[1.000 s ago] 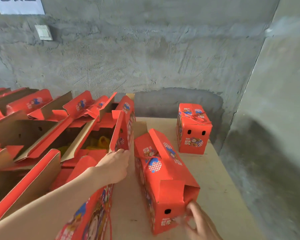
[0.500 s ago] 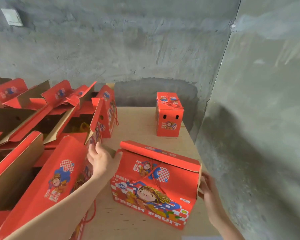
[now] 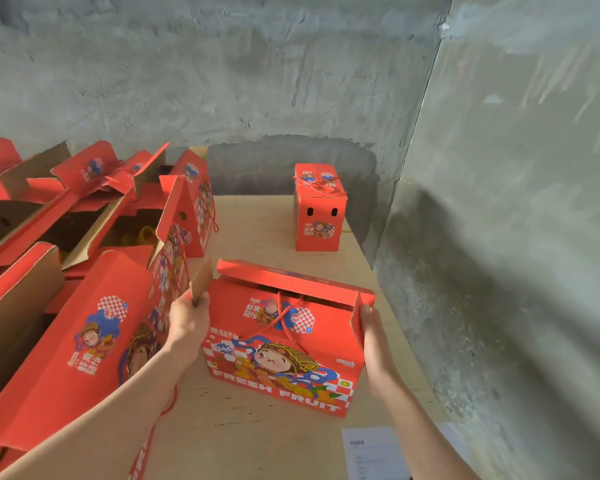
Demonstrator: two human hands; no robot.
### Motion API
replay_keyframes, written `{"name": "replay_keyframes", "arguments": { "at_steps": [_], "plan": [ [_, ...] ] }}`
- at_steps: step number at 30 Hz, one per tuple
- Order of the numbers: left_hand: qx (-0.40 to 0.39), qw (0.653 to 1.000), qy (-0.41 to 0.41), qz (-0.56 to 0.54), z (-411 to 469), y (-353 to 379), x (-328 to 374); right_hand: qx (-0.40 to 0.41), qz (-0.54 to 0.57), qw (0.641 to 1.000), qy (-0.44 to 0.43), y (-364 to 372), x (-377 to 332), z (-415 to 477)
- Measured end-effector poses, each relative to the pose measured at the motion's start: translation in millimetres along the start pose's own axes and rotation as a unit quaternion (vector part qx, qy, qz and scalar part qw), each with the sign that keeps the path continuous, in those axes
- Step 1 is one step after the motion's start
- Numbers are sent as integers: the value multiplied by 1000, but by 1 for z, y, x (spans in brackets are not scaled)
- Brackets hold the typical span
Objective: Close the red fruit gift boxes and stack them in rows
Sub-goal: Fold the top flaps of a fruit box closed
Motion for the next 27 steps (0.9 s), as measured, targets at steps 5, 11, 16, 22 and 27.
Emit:
{"name": "replay_keyframes", "arguments": {
  "at_steps": [5,11,16,22,27],
  "plan": [
    [40,980,139,138,-48,-24,-3,-2,16,1000,6,4,0,-5],
    [11,955,201,220,-100,-58,-16,-32,-18,999,12,5,-3,-24],
    [-38,926,160,340,-132,-88,-25,-71,-13,996,56,5,-4,-48],
    [-85,876,203,429,-166,-120,-31,-69,-6,996,63,6,4,-72],
    [-137,828,252,482,-184,-143,-34,-65,22,995,70,11,5,-85]
  ]
}}
Point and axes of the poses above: each hand's wrist, its own z-axis towards the middle knuckle, its own y-axis out of the palm, x = y × z, the point moved 2 cm from there along z, towards the middle knuckle, and after that the axes turned 1 degree about x, right-handed, at the moved point
